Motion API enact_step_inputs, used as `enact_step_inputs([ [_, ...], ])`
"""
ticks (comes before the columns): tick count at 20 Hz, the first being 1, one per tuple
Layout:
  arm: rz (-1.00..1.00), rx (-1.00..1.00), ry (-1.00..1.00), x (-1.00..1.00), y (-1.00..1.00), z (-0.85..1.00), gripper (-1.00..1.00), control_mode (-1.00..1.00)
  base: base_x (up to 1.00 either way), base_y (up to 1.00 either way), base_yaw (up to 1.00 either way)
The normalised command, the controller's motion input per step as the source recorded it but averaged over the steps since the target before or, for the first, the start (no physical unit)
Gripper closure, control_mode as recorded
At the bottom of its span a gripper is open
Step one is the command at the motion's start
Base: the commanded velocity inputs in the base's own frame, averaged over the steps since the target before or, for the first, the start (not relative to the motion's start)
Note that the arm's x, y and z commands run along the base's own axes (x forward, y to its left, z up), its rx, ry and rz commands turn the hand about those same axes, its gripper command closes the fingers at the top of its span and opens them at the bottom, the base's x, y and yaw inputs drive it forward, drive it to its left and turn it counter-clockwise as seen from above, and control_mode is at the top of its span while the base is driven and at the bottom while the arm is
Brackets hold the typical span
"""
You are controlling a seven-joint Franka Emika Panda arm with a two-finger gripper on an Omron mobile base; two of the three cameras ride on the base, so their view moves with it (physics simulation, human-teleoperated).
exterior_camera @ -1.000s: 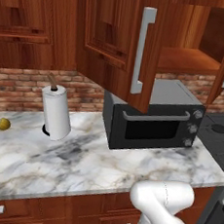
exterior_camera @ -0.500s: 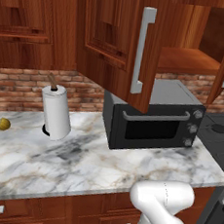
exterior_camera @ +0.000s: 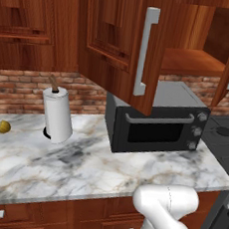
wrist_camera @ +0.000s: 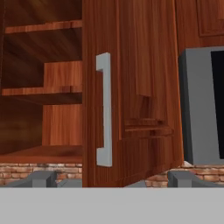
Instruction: Close all open cabinet doors.
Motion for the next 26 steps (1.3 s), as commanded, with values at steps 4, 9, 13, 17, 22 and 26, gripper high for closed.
enact_step_inputs([
  [4,0.00,0.00,-0.02,0.28,0.08,-0.02,-1.00,-1.00,0.00,0.00,0.00],
  [9,0.03,0.00,-0.02,0.36,0.00,-0.16,-1.00,-1.00,0.00,0.00,0.00],
  [13,0.06,0.01,0.00,0.41,-0.05,-0.18,-1.00,-1.00,0.00,0.00,0.00],
  [17,0.07,0.00,0.00,0.43,-0.04,-0.23,-1.00,-1.00,0.00,0.00,0.00],
  [22,0.05,0.03,0.00,0.52,-0.12,-0.07,-1.00,-1.00,0.00,0.00,0.00],
  [26,0.03,0.02,-0.01,0.51,-0.06,0.00,-1.00,-1.00,0.00,0.00,0.00],
])
